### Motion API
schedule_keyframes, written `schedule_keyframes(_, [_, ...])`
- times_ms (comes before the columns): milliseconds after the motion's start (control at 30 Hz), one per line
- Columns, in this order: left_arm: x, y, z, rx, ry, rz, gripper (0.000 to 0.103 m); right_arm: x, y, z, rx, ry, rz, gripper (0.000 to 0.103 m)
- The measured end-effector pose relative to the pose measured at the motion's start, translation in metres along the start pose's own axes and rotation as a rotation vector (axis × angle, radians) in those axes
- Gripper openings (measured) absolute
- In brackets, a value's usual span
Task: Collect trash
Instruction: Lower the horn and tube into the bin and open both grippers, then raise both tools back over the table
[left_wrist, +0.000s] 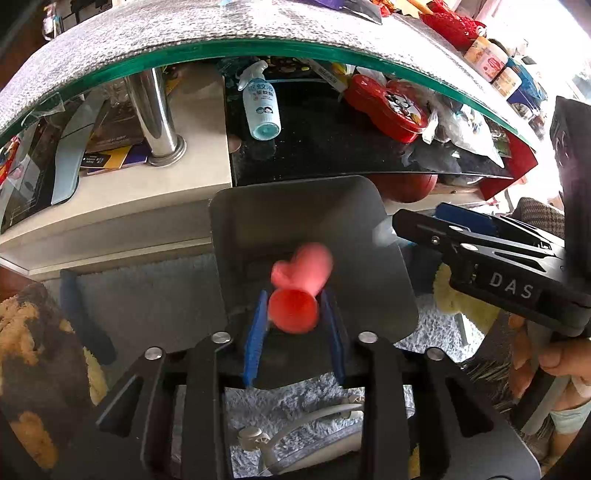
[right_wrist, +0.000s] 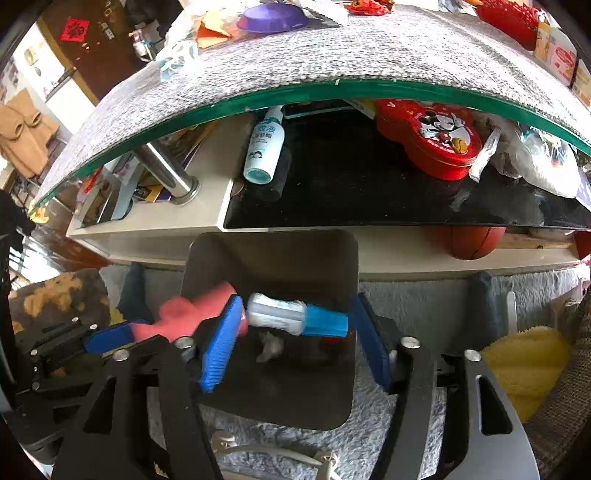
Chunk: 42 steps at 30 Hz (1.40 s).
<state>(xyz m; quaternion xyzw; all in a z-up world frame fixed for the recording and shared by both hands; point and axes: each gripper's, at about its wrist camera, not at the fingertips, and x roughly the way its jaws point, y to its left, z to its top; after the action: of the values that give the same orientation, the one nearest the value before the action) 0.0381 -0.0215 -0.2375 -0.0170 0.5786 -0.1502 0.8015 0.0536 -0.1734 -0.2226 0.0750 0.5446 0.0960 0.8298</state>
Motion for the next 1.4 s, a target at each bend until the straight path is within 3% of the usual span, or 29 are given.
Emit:
schedule_keyframes(167, [-0.002, 0.005, 0.002, -0.021, -0.010, 0.015, 0.053, -0.002, -0.009, 0.003, 0.029, -0.015, -0.028, 0.079])
schedule_keyframes(233, [-0.005, 0.008, 0.004, -0.029, -0.020, 0.030, 0.069, -0.004, -0.011, 0.004, 0.031, -0.023, -0.057, 0.083])
schedule_keyframes(333, [-0.010, 0.010, 0.007, -0.033, -0.034, 0.050, 0.079, -0.006, -0.014, 0.005, 0.031, -0.034, -0.092, 0.091])
schedule_keyframes(400, [-0.013, 0.011, 0.009, -0.031, -0.046, 0.063, 0.082, -0.007, -0.015, 0.007, 0.033, -0.039, -0.098, 0.091])
schedule_keyframes(800, [-0.046, 0.009, 0.027, -0.046, -0.120, 0.059, 0.085, -0.038, -0.015, 0.026, 0.069, -0.097, -0.072, 0.091])
schedule_keyframes(1100, [-0.087, 0.008, 0.068, -0.051, -0.227, 0.089, 0.087, -0.084, -0.011, 0.080, 0.048, -0.215, -0.066, 0.092])
schedule_keyframes(1400, [-0.093, 0.024, 0.127, -0.104, -0.263, 0.099, 0.087, -0.080, -0.013, 0.137, 0.023, -0.251, -0.088, 0.092])
